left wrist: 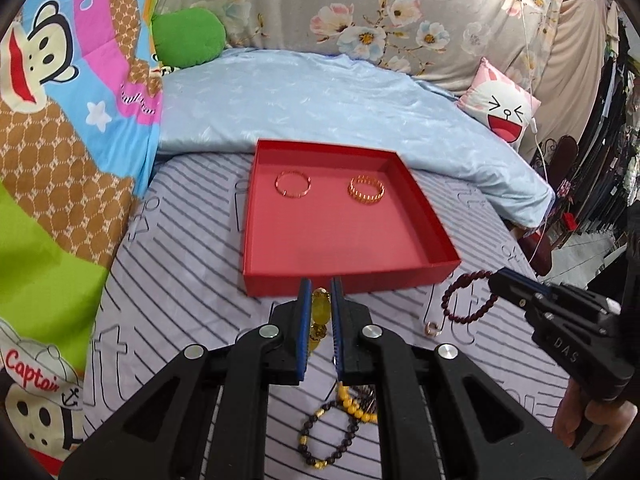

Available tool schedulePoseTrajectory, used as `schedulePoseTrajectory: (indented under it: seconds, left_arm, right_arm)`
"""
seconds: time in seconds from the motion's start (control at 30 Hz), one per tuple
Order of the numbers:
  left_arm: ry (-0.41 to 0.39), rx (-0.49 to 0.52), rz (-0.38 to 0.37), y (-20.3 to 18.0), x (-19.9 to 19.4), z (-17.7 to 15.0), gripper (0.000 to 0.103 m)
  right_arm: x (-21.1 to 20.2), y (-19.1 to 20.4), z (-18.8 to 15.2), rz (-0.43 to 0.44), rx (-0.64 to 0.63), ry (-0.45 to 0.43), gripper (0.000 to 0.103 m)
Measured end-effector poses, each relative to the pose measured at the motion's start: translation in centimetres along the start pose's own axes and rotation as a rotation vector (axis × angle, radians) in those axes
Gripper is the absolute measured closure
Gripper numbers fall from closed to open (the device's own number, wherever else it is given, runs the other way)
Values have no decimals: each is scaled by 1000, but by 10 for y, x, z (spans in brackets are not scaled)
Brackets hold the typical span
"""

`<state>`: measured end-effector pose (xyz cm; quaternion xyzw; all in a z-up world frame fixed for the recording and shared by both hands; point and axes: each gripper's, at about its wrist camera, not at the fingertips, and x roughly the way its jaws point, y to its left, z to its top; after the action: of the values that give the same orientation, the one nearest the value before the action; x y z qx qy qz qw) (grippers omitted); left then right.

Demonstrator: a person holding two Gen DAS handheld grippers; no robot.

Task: Organize jewelry
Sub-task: 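Carry both beaded bracelets into the red tray and release them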

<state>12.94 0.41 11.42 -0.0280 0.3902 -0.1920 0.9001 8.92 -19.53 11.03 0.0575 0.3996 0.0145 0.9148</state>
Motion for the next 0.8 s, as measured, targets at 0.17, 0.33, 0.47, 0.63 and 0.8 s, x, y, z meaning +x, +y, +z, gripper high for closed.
schedulePoseTrajectory:
  seconds: [0.17, 0.33, 0.47, 0.63, 0.8]
  left_arm:
    - [-30, 33, -14, -9, 7, 32, 94]
    - [-56, 60, -27, -19, 24, 64, 94]
    - [-42, 53, -65, -20, 50, 87, 94]
    - [-2, -3, -143, -9, 94, 102, 94]
    - [58, -27, -129, 6, 146, 97, 94]
  right_arm:
    - [9, 0, 25, 7, -11, -15, 96]
    - [26, 4, 61, 35, -16, -24, 95]
    - [49, 6, 83, 45, -10, -20, 95]
    - [95, -1, 102, 128, 60, 29, 95]
    - [152, -11, 97, 140, 102, 126, 95]
